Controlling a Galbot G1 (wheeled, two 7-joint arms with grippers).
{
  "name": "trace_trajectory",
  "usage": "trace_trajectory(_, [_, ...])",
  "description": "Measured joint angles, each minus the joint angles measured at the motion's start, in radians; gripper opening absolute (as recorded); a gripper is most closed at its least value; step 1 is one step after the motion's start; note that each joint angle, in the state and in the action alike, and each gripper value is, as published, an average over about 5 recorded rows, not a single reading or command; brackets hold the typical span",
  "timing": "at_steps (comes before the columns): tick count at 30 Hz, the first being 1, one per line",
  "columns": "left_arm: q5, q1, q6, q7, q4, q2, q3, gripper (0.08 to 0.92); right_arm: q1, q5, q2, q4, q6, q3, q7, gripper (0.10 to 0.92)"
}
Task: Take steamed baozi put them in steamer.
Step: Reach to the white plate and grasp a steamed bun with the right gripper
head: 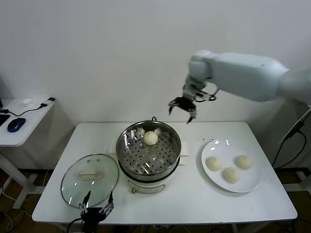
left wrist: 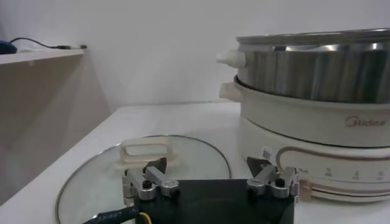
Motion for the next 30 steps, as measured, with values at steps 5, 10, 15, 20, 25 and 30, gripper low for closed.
trace_trajectory(5, [-0.012, -0.007, 0.001, 0.001, 0.001, 0.003, -0.008, 0.823, -0.012, 0.044, -0.122, 0.089, -0.174, -0.062, 0.036, 0.823])
trace_trajectory(10, [-0.015, -0.010, 0.003, 0.004, -0.002, 0.003, -0.014, 0.823, -0.110, 0.054, -0.182, 0.113, -0.322, -0.035, 0.086, 0.823])
trace_trajectory(15, [-0.016, -0.008, 0.005, 0.004, -0.003, 0.001, -0.020, 0.823, -0.231, 0.043, -0.197, 0.084, -0.421, 0.029, 0.122, 0.823])
trace_trajectory(20, [-0.016, -0.001, 0.005, 0.004, -0.005, -0.003, -0.020, 0.823, -0.346, 0.025, -0.192, 0.032, -0.478, 0.101, 0.142, 0.823])
trace_trajectory(25, [-0.016, 0.003, 0.004, 0.003, -0.006, -0.006, -0.020, 0.823, -0.441, 0.004, -0.182, -0.017, -0.516, 0.167, 0.159, 0.823])
trace_trajectory(30, [-0.015, 0.007, 0.001, 0.001, -0.006, -0.008, -0.020, 0.823, -0.515, -0.013, -0.172, -0.056, -0.543, 0.220, 0.171, 0.823])
